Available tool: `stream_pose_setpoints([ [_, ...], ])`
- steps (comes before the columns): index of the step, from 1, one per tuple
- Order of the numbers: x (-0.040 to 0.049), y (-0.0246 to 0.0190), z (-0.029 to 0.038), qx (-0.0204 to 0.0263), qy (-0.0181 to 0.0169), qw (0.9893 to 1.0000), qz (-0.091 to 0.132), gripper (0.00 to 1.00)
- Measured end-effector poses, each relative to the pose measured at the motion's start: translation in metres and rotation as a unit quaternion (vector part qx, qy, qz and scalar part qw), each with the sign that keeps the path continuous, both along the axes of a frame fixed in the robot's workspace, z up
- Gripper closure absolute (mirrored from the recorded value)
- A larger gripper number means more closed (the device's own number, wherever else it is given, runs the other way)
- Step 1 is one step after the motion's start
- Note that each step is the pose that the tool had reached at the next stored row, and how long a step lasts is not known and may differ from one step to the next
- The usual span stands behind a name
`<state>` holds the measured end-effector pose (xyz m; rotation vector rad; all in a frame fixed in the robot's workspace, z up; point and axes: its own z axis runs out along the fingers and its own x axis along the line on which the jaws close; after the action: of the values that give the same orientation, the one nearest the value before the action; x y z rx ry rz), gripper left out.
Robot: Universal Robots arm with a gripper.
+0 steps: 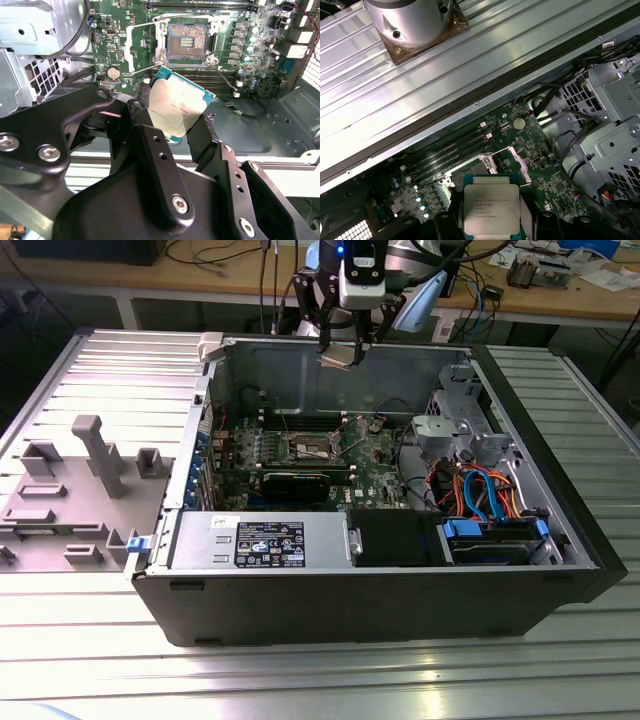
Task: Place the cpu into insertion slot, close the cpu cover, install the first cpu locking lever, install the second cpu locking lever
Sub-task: 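Place the cpu into insertion slot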
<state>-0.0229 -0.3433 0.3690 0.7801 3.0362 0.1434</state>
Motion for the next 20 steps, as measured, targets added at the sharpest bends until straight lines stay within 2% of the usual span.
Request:
stream_pose_setpoints([
  [11,0.0,0.0,-0.0001,0.0,0.0,0.9997,-0.023,0.46],
  [20,0.0,0.0,-0.0001,0.0,0.0,0.9996,-0.027,0.46],
])
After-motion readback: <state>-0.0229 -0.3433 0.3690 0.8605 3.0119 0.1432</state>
